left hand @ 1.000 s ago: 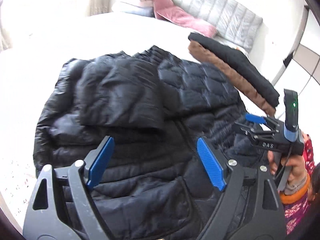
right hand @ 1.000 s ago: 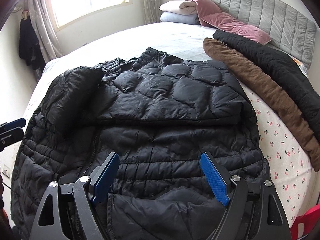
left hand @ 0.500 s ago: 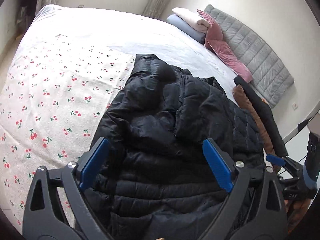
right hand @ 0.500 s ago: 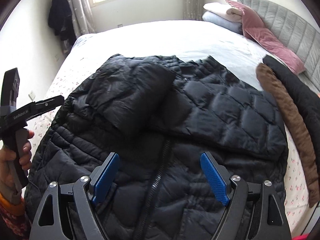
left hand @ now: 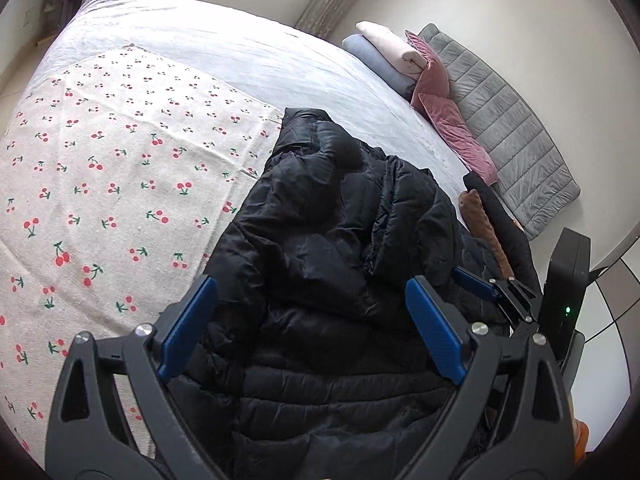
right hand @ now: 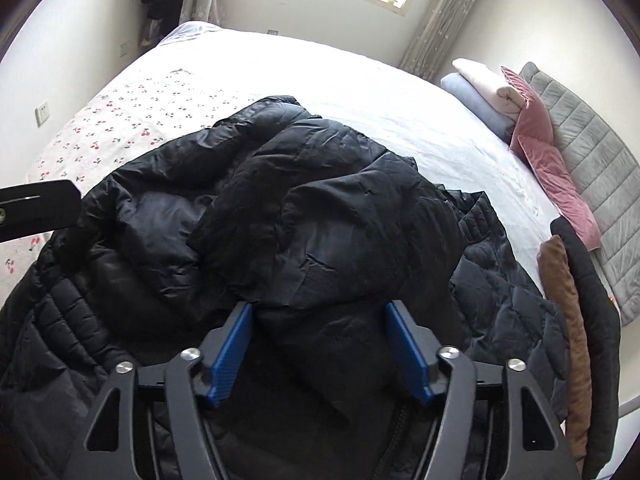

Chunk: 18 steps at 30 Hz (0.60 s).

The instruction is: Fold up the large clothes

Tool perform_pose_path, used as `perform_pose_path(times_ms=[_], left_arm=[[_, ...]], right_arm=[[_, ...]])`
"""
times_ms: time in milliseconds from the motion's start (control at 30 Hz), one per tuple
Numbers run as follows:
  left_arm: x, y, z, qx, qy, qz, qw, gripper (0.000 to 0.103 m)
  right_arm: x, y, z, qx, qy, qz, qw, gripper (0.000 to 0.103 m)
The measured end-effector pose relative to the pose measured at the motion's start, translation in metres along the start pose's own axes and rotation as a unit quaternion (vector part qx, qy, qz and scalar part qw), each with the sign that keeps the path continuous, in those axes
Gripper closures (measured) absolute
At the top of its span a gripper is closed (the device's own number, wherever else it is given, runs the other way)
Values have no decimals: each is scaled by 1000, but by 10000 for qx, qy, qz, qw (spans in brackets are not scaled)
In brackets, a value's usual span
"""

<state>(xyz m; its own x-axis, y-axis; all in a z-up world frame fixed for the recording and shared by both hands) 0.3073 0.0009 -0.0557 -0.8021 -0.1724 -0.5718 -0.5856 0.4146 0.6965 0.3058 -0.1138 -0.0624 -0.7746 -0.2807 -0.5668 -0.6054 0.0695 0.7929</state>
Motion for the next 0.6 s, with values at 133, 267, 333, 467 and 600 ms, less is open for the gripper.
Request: perform_pose_path(times_ms=[133, 267, 333, 467, 600], left_arm=[[2, 3, -5, 8, -78, -3, 10000, 8], [3, 4, -9, -6, -108, 20, 9999, 8], [4, 7, -9, -80, -166, 53, 9998, 8], [2, 21, -15, -301, -521, 86, 9982, 8], [-16, 27, -24, -504, -905, 60, 9946, 8]], right_arm=[[9, 13, -38, 24, -365, -167, 9992, 86], [31, 43, -104, -211, -1212, -509, 9911, 86], [50, 54, -137, -460, -1637, -553, 9839, 82], [114, 76, -210, -1002, -2636, -539, 9579, 54], [154, 91, -256, -1306, -3220, -790, 9344, 43]])
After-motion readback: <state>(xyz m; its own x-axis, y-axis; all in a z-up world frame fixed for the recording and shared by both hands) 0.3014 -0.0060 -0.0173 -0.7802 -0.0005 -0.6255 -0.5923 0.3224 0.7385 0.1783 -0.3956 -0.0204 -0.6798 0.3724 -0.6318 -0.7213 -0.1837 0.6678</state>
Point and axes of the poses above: each gripper's, at about its wrist camera, not at the fingertips, and y roughly against the way its jaws point, z to its left, x to its underside, the point moved 2 cm from there along -y, roughly the way its jaws point, and after that the axes turned 7 degrees about -x, right-handed, at the moved point
